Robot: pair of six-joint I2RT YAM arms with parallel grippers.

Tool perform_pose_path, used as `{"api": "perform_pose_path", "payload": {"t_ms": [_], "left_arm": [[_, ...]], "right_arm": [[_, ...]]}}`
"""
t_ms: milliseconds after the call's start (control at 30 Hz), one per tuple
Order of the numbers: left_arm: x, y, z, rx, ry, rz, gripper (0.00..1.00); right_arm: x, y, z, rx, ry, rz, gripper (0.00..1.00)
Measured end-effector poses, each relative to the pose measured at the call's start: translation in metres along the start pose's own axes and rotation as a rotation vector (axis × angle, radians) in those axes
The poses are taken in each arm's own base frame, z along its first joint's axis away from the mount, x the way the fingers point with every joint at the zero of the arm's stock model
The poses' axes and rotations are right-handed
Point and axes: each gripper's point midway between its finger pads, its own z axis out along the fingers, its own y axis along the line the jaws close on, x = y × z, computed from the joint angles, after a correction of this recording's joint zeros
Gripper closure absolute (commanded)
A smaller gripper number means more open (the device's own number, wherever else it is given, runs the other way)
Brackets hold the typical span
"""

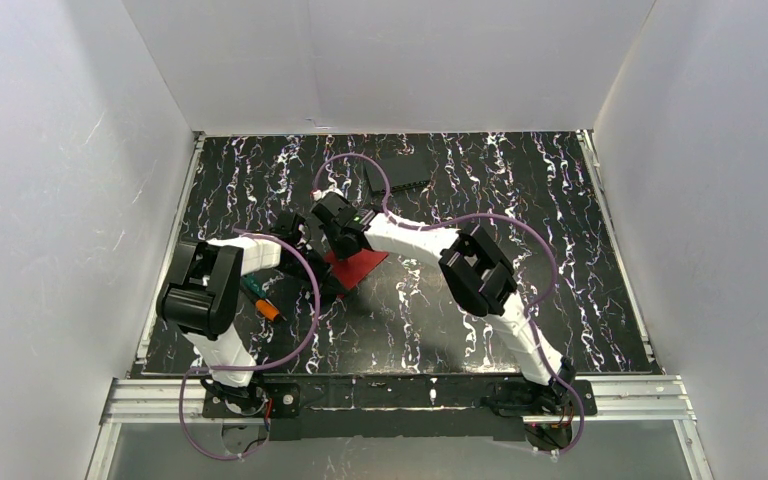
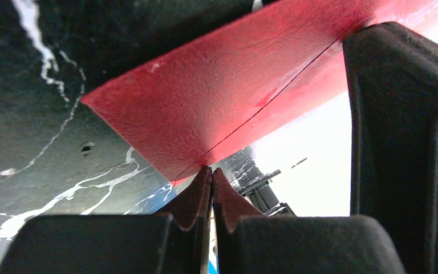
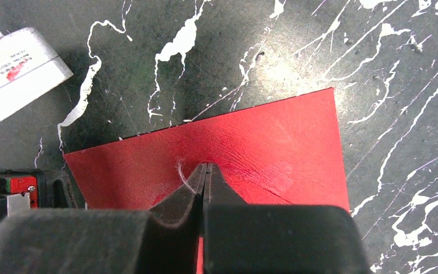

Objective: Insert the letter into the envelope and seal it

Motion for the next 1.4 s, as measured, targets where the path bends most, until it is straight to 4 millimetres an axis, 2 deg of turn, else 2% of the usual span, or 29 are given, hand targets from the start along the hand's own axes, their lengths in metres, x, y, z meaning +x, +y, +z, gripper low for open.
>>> {"api": "perform_pose_path", "payload": {"t_ms": [233, 333, 467, 533, 633, 700, 767, 833, 867, 900, 967, 1033, 1133, 1167, 1233, 1333, 1400], "left_arm": [[-0.001, -0.001, -0.001, -0.014, 0.007, 0.019, 1.00], [-0.001, -0.001, -0.002, -0.023, 0.013, 0.036, 1.00], [-0.001, -0.004, -0.006, -0.037, 0.021, 0.058, 1.00], [-0.004, -0.013, -0.012, -0.031, 0.014, 0.081, 1.00], [-0.011, -0.034, -0.023, 0.001, -0.015, 0.135, 0.99], [-0.015, -0.055, -0.037, 0.043, -0.047, 0.188, 0.96], [-0.016, -0.076, -0.054, 0.087, -0.082, 0.245, 0.93], [-0.016, -0.096, -0.074, 0.137, -0.130, 0.312, 0.86], [-0.016, -0.103, -0.083, 0.150, -0.152, 0.339, 0.80], [-0.015, -0.110, -0.095, 0.166, -0.187, 0.377, 0.74], [-0.013, -0.117, -0.114, 0.184, -0.243, 0.437, 0.59], [-0.011, -0.121, -0.136, 0.192, -0.315, 0.497, 0.41], [-0.012, -0.121, -0.167, 0.180, -0.441, 0.572, 0.07], [-0.014, -0.120, -0.178, 0.169, -0.492, 0.591, 0.02], [-0.018, -0.116, -0.197, 0.143, -0.581, 0.606, 0.02], [-0.030, -0.107, -0.224, 0.094, -0.702, 0.588, 0.02], [-0.038, -0.102, -0.232, 0.069, -0.744, 0.569, 0.02]], "right_arm": [[-0.004, 0.000, 0.000, -0.006, 0.018, 0.014, 0.91], [-0.014, -0.002, 0.003, -0.045, 0.029, 0.075, 0.89], [-0.023, -0.022, 0.004, -0.096, 0.058, 0.179, 0.88], [-0.026, -0.034, -0.004, -0.118, 0.080, 0.233, 0.87], [-0.035, -0.053, -0.036, -0.150, 0.077, 0.302, 0.82], [-0.039, -0.068, -0.071, -0.157, 0.052, 0.339, 0.76], [-0.042, -0.084, -0.115, -0.157, -0.002, 0.371, 0.67], [-0.043, -0.104, -0.157, -0.132, -0.080, 0.397, 0.60], [-0.042, -0.113, -0.170, -0.113, -0.112, 0.407, 0.60], [-0.038, -0.128, -0.187, -0.081, -0.151, 0.423, 0.60], [-0.026, -0.154, -0.203, -0.022, -0.180, 0.455, 0.55], [-0.012, -0.182, -0.206, 0.044, -0.172, 0.495, 0.46], [0.015, -0.228, -0.200, 0.170, -0.119, 0.565, 0.28], [0.024, -0.239, -0.198, 0.207, -0.099, 0.584, 0.27], [0.048, -0.258, -0.195, 0.279, -0.043, 0.630, 0.30], [0.075, -0.271, -0.189, 0.336, 0.017, 0.700, 0.46], [0.086, -0.274, -0.183, 0.355, 0.045, 0.746, 0.50]]}}
